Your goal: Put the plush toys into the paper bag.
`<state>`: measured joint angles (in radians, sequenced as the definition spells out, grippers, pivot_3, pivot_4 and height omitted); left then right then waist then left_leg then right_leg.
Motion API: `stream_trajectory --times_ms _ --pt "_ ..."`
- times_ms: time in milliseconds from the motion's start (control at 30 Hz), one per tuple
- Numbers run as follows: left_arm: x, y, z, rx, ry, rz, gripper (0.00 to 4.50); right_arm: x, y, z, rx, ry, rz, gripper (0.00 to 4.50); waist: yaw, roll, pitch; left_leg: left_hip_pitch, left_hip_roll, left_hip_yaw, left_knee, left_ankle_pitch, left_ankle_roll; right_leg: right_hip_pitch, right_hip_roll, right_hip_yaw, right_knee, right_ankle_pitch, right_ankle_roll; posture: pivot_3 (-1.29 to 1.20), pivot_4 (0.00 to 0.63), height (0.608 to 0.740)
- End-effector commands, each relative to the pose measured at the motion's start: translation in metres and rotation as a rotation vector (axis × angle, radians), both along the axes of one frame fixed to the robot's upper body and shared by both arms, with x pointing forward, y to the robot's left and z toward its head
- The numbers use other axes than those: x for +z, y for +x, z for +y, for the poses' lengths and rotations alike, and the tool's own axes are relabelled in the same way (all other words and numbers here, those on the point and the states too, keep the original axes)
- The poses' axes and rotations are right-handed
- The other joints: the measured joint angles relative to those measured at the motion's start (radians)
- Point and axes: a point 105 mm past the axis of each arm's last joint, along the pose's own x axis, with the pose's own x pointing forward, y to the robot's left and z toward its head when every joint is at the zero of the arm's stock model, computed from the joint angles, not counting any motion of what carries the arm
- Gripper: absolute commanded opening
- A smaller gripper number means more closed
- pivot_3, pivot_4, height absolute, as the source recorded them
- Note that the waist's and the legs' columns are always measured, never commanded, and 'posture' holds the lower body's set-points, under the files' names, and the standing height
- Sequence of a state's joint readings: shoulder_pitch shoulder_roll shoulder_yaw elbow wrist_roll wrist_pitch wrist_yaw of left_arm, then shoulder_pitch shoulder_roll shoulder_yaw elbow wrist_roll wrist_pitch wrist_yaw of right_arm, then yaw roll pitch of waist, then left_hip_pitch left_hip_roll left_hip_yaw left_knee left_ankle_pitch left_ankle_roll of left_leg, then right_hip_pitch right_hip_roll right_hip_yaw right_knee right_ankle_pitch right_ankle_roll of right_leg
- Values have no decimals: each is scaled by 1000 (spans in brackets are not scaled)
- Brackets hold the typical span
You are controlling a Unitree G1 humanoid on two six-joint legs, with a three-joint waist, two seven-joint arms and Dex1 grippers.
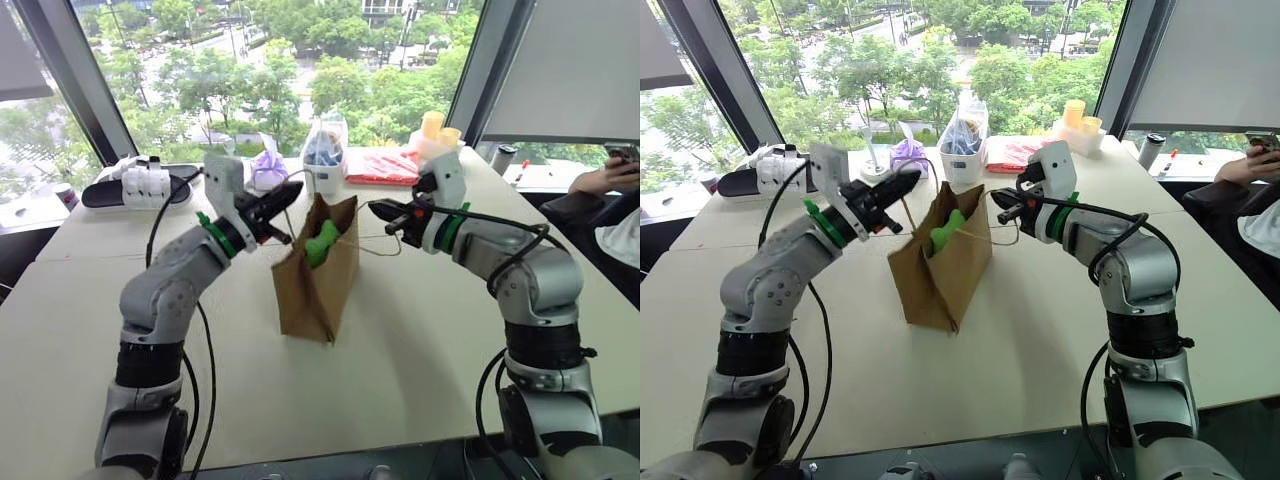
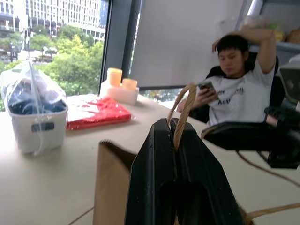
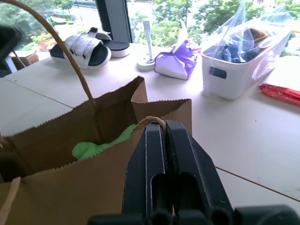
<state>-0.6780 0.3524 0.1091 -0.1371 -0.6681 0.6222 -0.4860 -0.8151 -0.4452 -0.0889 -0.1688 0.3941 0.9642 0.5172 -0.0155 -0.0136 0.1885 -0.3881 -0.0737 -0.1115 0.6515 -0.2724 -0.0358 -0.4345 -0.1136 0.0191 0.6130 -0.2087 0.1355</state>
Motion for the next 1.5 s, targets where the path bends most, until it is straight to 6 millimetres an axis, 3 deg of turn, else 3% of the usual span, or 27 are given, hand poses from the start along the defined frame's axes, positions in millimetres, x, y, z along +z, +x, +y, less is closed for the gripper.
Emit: stream_trajectory --times_ms 33,133,233,333,500,600,733,833,933,1167,1333,1500 --pt "-3 -8 1 -26 44 -18 1355 8 -4 -4 -2 -15 -58 274 0 0 0 0 0 0 0 0 0 0 0 0 0 0 0 0 150 740" --pt "-6 -17 2 -60 57 -4 2826 20 -12 -5 30 2 -88 1316 0 0 0 -1 0 0 0 0 0 -1 0 0 0 0 0 0 150 740" --pt "-7 -22 7 -63 74 3 4456 32 -18 -6 54 16 -110 2908 2 0 0 -1 0 -1 0 0 1 -1 0 0 0 0 0 0 150 740" --pt "-9 -26 16 -47 89 15 4500 54 -22 -11 61 66 -176 4381 0 0 0 -1 0 0 0 0 1 -1 0 0 0 0 0 0 150 740" --pt "-13 -38 35 -35 112 56 4500 73 -14 -39 -48 151 -205 4454 -1 0 0 -1 1 -1 0 0 1 -1 0 0 1 0 0 0 150 740" --pt "-23 -45 41 -48 128 95 4500 73 -4 -65 -172 208 -176 4454 2 0 0 -1 1 0 0 -1 1 -1 0 0 0 0 0 0 150 740" --pt "-41 -54 37 -96 146 139 4500 45 2 -86 -283 179 -97 4454 4 0 0 -1 0 0 0 -1 1 -1 -1 0 0 0 0 0 150 740" --pt "-48 -59 28 -143 148 152 4500 17 -1 -86 -286 126 -34 4454 4 0 0 -1 0 0 0 -1 1 -1 -1 0 0 0 0 0 150 740" --pt "-52 -69 16 -212 155 159 4500 -10 -13 -67 -191 80 41 3592 2 0 0 -1 0 1 0 -1 1 -1 -1 1 0 0 0 0 150 740" --pt "-60 -81 0 -292 186 172 4500 -46 -39 0 61 51 142 64 -3 1 0 0 1 0 0 -1 1 -1 0 1 1 0 0 0 150 740" --pt "-56 -79 -5 -305 198 173 4500 -59 -40 30 130 50 172 64 6 0 0 0 1 0 1 -1 1 0 0 1 0 0 0 0 150 740" --pt "-48 -77 0 -311 182 186 4500 -65 -42 44 164 46 188 64 2 0 0 0 1 -1 0 -1 1 0 0 1 0 0 0 0 150 740"
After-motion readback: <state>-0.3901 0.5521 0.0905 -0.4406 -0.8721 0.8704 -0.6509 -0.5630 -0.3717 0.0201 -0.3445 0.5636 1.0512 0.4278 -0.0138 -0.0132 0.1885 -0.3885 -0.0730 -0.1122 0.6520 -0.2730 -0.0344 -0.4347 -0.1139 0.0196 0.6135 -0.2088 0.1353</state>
